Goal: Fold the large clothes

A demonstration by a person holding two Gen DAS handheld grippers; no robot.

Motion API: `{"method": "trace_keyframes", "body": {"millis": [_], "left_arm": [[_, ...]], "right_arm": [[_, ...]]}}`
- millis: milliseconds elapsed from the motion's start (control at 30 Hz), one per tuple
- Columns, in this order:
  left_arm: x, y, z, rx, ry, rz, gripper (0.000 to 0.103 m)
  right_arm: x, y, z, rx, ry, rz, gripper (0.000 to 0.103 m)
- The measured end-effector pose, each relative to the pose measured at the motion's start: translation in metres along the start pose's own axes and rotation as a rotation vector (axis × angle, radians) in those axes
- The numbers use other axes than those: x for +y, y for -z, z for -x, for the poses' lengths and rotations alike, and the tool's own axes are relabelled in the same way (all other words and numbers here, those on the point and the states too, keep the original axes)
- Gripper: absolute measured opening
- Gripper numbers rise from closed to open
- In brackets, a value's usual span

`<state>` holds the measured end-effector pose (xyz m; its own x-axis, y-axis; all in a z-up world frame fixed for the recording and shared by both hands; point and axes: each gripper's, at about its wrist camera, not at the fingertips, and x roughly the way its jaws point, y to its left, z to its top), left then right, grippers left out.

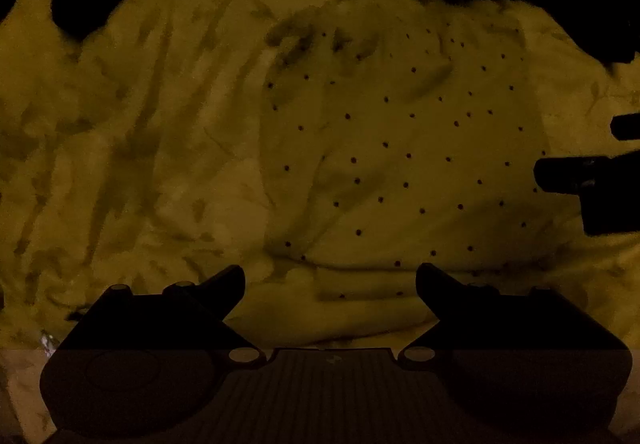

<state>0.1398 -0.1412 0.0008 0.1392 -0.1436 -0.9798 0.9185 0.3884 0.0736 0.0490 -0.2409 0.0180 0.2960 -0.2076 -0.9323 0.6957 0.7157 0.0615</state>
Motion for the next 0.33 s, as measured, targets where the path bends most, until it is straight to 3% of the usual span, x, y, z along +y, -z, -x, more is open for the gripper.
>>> {"method": "trace_keyframes", "body": {"millis": [133, 333], "left_arm": [[0.005, -0.001, -0.004, 0.010, 0.005, 0.019, 0.103], [0.011, 0.003, 0.002, -0.055, -0.017, 0.030, 0.103]], "right_arm": [[0.003, 0.001, -0.007, 0.015, 0.016, -0.022, 0.100], [0.006, 0.005, -0.004, 0.021, 0.015, -0.020, 0.100]]}}
